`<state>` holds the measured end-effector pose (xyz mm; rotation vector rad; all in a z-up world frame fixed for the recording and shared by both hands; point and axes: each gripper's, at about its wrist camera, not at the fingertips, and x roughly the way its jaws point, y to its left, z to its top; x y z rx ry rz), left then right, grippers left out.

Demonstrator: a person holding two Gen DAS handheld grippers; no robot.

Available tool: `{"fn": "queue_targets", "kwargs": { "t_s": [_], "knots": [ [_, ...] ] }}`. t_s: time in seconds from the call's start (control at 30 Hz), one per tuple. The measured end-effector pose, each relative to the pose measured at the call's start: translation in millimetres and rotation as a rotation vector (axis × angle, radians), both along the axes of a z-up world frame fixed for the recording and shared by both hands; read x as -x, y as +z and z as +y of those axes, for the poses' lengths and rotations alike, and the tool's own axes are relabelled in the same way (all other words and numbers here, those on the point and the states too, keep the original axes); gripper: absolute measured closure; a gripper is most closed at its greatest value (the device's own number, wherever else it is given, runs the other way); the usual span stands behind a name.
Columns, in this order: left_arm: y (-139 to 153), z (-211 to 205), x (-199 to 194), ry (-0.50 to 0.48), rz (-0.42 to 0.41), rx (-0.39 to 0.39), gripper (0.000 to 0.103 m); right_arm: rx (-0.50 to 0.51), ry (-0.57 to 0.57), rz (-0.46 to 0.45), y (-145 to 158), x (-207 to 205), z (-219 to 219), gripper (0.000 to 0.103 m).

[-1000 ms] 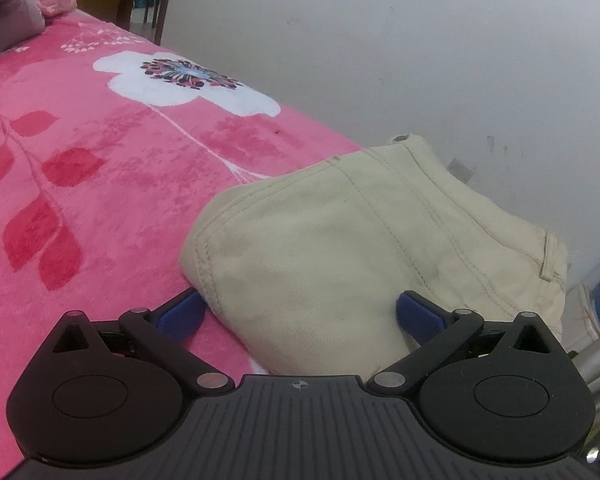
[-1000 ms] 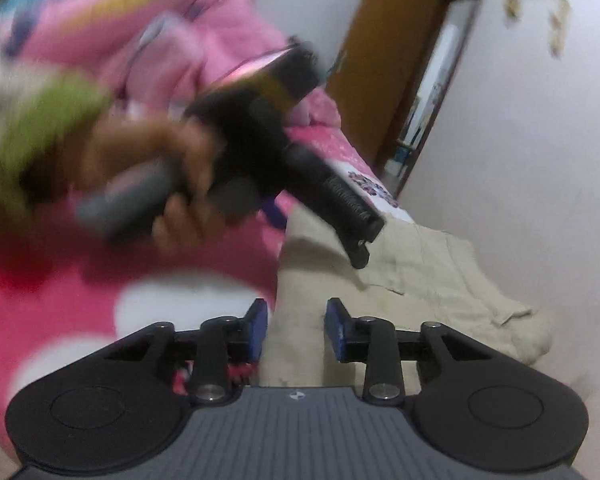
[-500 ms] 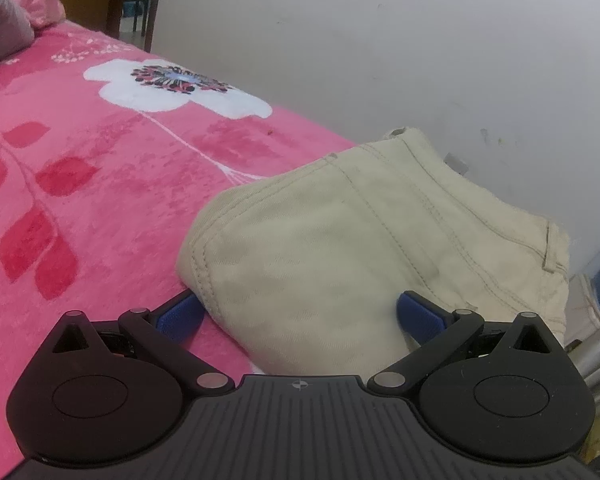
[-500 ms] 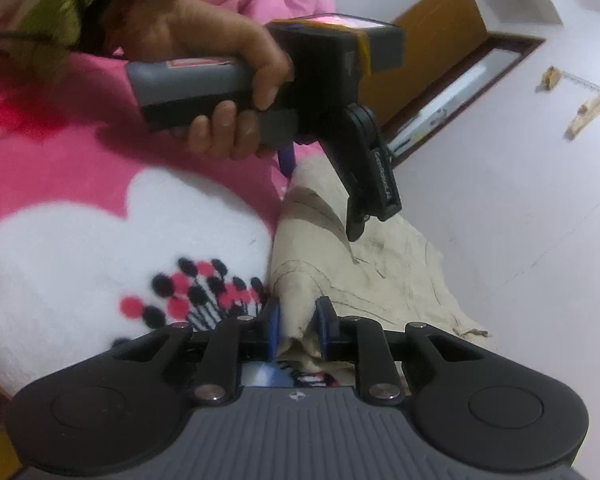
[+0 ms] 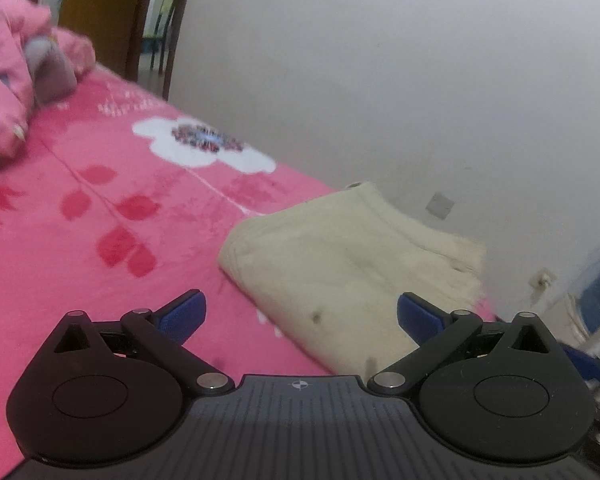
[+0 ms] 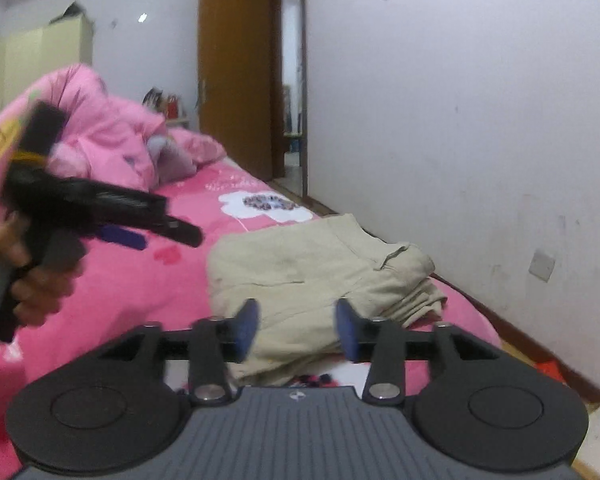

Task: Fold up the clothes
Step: 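Withdraw both open tools away from the folded trousers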

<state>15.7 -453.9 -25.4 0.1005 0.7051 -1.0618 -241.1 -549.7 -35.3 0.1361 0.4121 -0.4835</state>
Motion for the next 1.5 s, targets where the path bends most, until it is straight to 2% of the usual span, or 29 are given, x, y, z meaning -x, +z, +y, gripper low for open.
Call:
{"fn": "queue_targets", "kwargs": {
  "t_s": [0.03,0.13,0.27,0.4,0.47,0.57,0.83,1.0,1.17,1.5],
  "knots": [
    [8,11,9,-0.006,-0.017,0.005,0.0,-0.012,-0.009,-0.012,1,4,6,0.05],
    [23,45,36,-0.012,-0.068,0.03,0.0,-0.045,-0.038,-0.037,2,19,17,0.034],
    [31,87,64,0.011,-0.124,0.032,0.0,-0.068,-0.117,-0.021,7,30,32,0.028],
    [29,127,83,0.048,-0.12,0.032,0.0,-0.117,-0.166,-0.015,10,43,51,0.022],
    [26,144,90,0.071,-0.096,0.036,0.0,-0.124,-0.193,-0.022,14,48,63,0.009],
    [22,162,100,0.078,-0.085,0.026,0.0,-0.106,-0.249,-0.05,25,57,86,0.002],
    [25,189,125,0.087,-0.149,-0.023,0.0,-0.042,-0.372,-0.068,48,51,136,0.0],
    [30,190,130,0.143,-0.211,-0.041,0.0,-0.007,-0.421,-0.051,54,41,149,0.0],
    [31,188,132,0.182,-0.259,-0.038,0.0,-0.087,-0.442,-0.025,56,34,143,0.0],
    [24,180,128,0.211,-0.207,-0.051,0.0,-0.097,-0.451,0.015,45,24,139,0.0]
  ]
}}
